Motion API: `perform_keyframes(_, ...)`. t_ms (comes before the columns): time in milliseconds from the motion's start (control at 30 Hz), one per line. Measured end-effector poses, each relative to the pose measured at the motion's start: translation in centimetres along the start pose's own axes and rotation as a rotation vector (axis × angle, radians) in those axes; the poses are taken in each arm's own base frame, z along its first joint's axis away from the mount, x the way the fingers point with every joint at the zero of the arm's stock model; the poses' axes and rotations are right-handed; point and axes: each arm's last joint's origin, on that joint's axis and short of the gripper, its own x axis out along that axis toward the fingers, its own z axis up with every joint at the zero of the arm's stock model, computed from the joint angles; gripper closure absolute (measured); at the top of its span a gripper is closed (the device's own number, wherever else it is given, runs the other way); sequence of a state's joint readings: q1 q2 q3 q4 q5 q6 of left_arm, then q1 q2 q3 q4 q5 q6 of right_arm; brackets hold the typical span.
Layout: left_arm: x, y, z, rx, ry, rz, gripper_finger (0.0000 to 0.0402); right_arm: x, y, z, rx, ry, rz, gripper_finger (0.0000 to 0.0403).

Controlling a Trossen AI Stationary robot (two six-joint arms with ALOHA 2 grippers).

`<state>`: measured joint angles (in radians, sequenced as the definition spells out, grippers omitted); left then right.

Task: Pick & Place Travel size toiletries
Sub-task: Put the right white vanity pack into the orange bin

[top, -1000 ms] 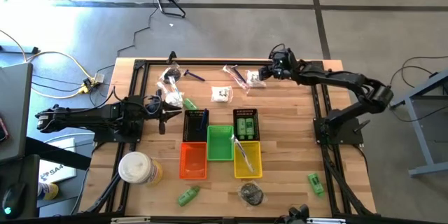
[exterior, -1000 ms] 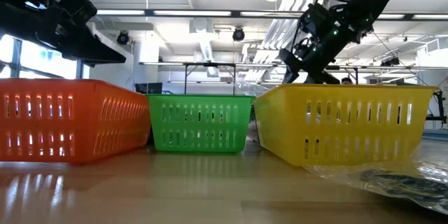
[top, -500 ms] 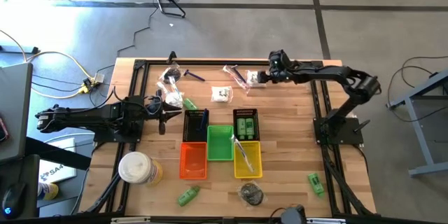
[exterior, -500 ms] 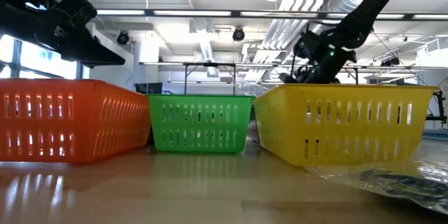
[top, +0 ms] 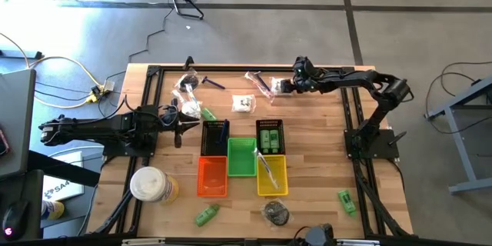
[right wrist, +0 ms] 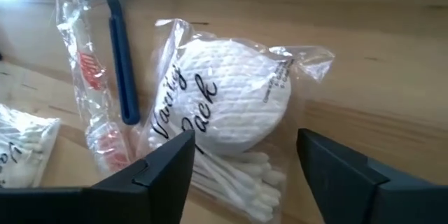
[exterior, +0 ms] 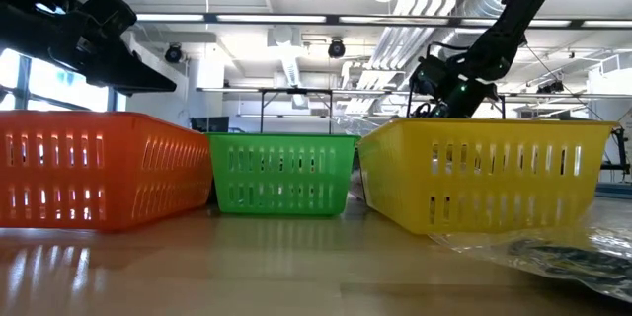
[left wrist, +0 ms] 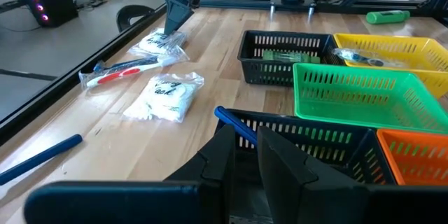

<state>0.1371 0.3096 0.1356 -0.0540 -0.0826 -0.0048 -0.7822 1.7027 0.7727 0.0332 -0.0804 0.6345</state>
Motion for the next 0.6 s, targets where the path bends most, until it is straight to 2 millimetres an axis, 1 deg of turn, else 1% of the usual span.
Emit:
perform_keyframes(200, 0.0, 0.0, 0.0, 0.0, 0.0, 0.0, 0.0341, -0.01, -0.21, -0.34, 0.004, 0.038, -0.018, 0.0226)
perform_keyframes(600, 0.0, 0.0, 0.0, 0.0, 0.0, 0.0, 0.0341, -0.03, -0.21, -0.35, -0.007, 0.039, -0.019, 0.0358)
